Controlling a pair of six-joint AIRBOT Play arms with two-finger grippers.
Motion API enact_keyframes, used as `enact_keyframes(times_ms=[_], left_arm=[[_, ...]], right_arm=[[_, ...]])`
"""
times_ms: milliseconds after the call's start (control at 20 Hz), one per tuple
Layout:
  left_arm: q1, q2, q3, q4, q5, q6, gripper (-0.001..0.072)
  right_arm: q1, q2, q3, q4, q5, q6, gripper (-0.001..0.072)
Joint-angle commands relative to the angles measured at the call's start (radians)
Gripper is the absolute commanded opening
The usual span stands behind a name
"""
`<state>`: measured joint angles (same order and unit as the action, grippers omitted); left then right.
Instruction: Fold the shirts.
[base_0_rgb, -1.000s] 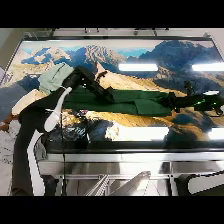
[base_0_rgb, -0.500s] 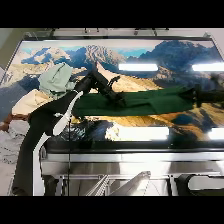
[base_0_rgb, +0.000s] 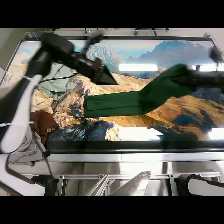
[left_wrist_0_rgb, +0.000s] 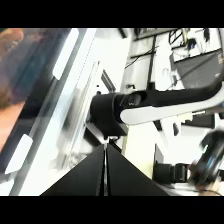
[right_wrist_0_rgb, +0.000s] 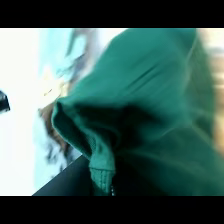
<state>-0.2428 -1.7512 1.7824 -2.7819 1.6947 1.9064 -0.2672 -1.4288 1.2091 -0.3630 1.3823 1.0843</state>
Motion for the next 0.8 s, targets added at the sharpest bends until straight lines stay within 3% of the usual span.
enact_keyframes(times_ms=[0, 200, 300, 350, 400, 450, 550, 750], left_arm=[[0.111, 0.163, -0.229, -0.011, 0.033, 0.075, 0.0016], [0.192, 0.309, -0.521, -0.011, 0.021, 0.189, 0.0016], [0.222, 0.362, -0.651, -0.011, -0.008, 0.219, 0.0015], [0.233, 0.379, -0.701, -0.012, -0.019, 0.234, 0.0016], [0.245, 0.394, -0.748, -0.011, -0.024, 0.249, 0.0015], [0.251, 0.407, -0.786, -0.013, -0.024, 0.26, 0.0016], [0.267, 0.431, -0.855, -0.013, -0.022, 0.278, 0.0016], [0.312, 0.479, -0.932, -0.014, -0.036, 0.303, 0.0016]], right_arm=[[0.352, -0.029, 0.003, 0.027, -0.27, 0.05, 0.0032], [0.701, -0.192, 0.005, 0.072, -0.574, 0.074, 0.0032], [0.823, -0.282, 0.023, 0.172, -0.67, -0.026, 0.0033], [0.863, -0.317, 0.033, 0.249, -0.674, -0.097, 0.015], [0.887, -0.34, 0.037, 0.316, -0.658, -0.149, 0.0459], [0.892, -0.346, 0.037, 0.343, -0.612, -0.188, 0.0579], [0.841, -0.319, 0.037, 0.318, -0.507, -0.196, 0.0429], [0.624, -0.185, 0.037, 0.254, -0.374, -0.147, 0.0432]])
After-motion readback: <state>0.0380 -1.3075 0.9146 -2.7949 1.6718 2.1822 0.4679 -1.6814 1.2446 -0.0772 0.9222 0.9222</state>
